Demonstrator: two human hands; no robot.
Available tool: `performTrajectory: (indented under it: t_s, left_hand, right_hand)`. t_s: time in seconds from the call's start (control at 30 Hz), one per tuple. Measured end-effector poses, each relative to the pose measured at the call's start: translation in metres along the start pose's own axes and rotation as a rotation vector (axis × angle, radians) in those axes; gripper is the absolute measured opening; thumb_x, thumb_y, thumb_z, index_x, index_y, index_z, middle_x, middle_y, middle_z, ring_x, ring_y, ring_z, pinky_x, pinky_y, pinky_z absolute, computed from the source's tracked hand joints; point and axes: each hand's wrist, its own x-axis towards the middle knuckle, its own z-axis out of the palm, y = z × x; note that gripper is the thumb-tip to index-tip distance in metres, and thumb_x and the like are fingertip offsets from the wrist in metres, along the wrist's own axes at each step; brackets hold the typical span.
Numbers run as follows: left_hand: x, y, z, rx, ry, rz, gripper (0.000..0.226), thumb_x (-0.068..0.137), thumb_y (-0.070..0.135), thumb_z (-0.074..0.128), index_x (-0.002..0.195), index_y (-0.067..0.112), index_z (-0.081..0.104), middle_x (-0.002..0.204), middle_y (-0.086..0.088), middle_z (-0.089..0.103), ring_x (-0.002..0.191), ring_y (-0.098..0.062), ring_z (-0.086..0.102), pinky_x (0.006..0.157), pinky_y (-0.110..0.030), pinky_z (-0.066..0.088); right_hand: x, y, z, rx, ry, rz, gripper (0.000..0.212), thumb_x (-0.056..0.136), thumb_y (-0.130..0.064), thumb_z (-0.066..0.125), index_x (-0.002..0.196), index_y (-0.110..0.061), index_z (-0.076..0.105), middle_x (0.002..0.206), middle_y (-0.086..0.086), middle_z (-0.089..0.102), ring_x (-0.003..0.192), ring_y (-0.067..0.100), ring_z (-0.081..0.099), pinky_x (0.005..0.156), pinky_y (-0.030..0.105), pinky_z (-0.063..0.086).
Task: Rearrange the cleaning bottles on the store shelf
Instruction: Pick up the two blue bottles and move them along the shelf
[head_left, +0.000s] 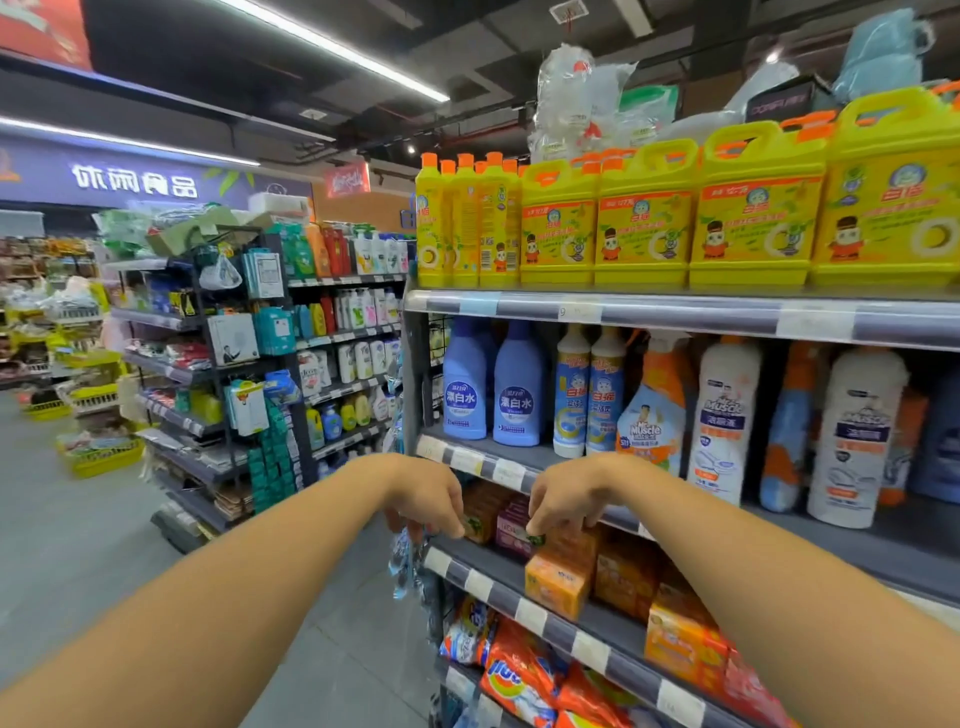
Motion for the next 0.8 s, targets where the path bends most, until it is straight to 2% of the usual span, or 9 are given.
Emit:
performTrajectory:
  t_s: [0.13, 0.2, 0.33, 0.4, 0.5, 0.57, 0.63, 0.7, 0.8]
  left_hand:
    - [0.038, -0.01, -0.004, 0.003, -0.063, -0.003, 0.043, 0.091, 0.036, 0.062, 0.131, 0.02, 0.055, 0.103, 0.0, 0.064, 0.085, -0.019, 0.069, 0.078, -0.035, 0.058]
    - [0.055, -0.018, -0.013, -0.019, -0.063, 0.004, 0.042, 0.092, 0.036, 0.061, 0.13, 0.02, 0.056, 0.101, 0.001, 0.065, 0.085, -0.02, 0.069, 0.077, -0.035, 0.057]
    - [0.09, -0.037, -0.035, -0.061, -0.06, 0.022, 0.042, 0.091, 0.035, 0.063, 0.129, 0.02, 0.054, 0.105, -0.001, 0.066, 0.091, -0.021, 0.071, 0.077, -0.035, 0.058]
    - [0.11, -0.047, -0.05, -0.069, -0.019, 0.05, 0.043, 0.091, 0.036, 0.064, 0.129, 0.019, 0.055, 0.105, 0.0, 0.065, 0.092, -0.02, 0.071, 0.07, -0.032, 0.057]
    - [0.142, -0.061, -0.07, -0.148, 0.123, 0.118, 0.058, 0.088, 0.037, 0.068, 0.139, 0.02, 0.047, 0.116, -0.006, 0.064, 0.086, -0.018, 0.067, 0.073, -0.033, 0.055]
    - [0.165, -0.068, -0.076, -0.2, 0.293, 0.169, 0.079, 0.08, 0.042, 0.076, 0.146, 0.019, 0.038, 0.136, -0.009, 0.055, 0.099, -0.02, 0.064, 0.085, -0.036, 0.05]
    - [0.187, -0.076, -0.075, -0.262, 0.495, 0.189, 0.097, 0.071, 0.047, 0.082, 0.148, 0.018, 0.032, 0.143, -0.007, 0.049, 0.119, -0.026, 0.056, 0.092, -0.036, 0.045]
    - [0.209, -0.083, -0.072, -0.391, 0.621, 0.196, 0.1, 0.066, 0.045, 0.086, 0.146, 0.017, 0.033, 0.139, -0.007, 0.051, 0.116, -0.026, 0.056, 0.088, -0.033, 0.046]
    - [0.238, -0.09, -0.07, -0.61, 0.74, 0.213, 0.089, 0.065, 0.031, 0.089, 0.137, 0.013, 0.04, 0.129, -0.008, 0.059, 0.099, -0.018, 0.055, 0.08, -0.028, 0.047]
  right_hand:
    - [0.037, 0.006, -0.003, 0.014, -0.04, 0.009, 0.047, 0.091, -0.041, 0.06, 0.129, -0.014, 0.055, 0.129, 0.007, 0.057, 0.105, 0.025, 0.064, 0.089, 0.038, 0.052]
    - [0.052, 0.008, -0.012, 0.048, -0.024, 0.001, 0.048, 0.091, -0.04, 0.06, 0.129, -0.013, 0.055, 0.127, 0.007, 0.058, 0.101, 0.023, 0.064, 0.089, 0.038, 0.053]
    - [0.08, 0.012, -0.035, 0.08, 0.07, 0.0, 0.044, 0.089, -0.04, 0.061, 0.124, -0.012, 0.058, 0.116, 0.007, 0.061, 0.095, 0.021, 0.063, 0.073, 0.03, 0.053]
    - [0.094, 0.013, -0.048, 0.085, 0.167, 0.024, 0.05, 0.087, -0.039, 0.063, 0.123, -0.005, 0.059, 0.117, 0.015, 0.062, 0.097, 0.03, 0.063, 0.071, 0.038, 0.054]
    - [0.119, 0.016, -0.063, 0.132, 0.367, 0.056, 0.068, 0.083, -0.044, 0.067, 0.132, 0.0, 0.05, 0.138, 0.019, 0.051, 0.121, 0.035, 0.052, 0.097, 0.044, 0.047]
    - [0.137, 0.016, -0.067, 0.279, 0.518, 0.074, 0.082, 0.077, -0.046, 0.072, 0.141, -0.008, 0.038, 0.146, 0.009, 0.043, 0.125, 0.028, 0.048, 0.094, 0.035, 0.043]
    - [0.159, 0.015, -0.065, 0.417, 0.681, 0.096, 0.085, 0.071, -0.044, 0.079, 0.139, -0.012, 0.038, 0.139, 0.007, 0.047, 0.111, 0.025, 0.052, 0.081, 0.031, 0.042]
    - [0.184, 0.014, -0.06, 0.51, 0.824, 0.139, 0.083, 0.067, -0.039, 0.083, 0.133, -0.012, 0.04, 0.129, 0.009, 0.053, 0.096, 0.023, 0.053, 0.076, 0.033, 0.046]
    - [0.214, 0.013, -0.057, 0.651, 0.974, 0.223, 0.098, 0.064, -0.037, 0.084, 0.141, -0.009, 0.032, 0.131, 0.015, 0.049, 0.109, 0.031, 0.054, 0.086, 0.04, 0.05]
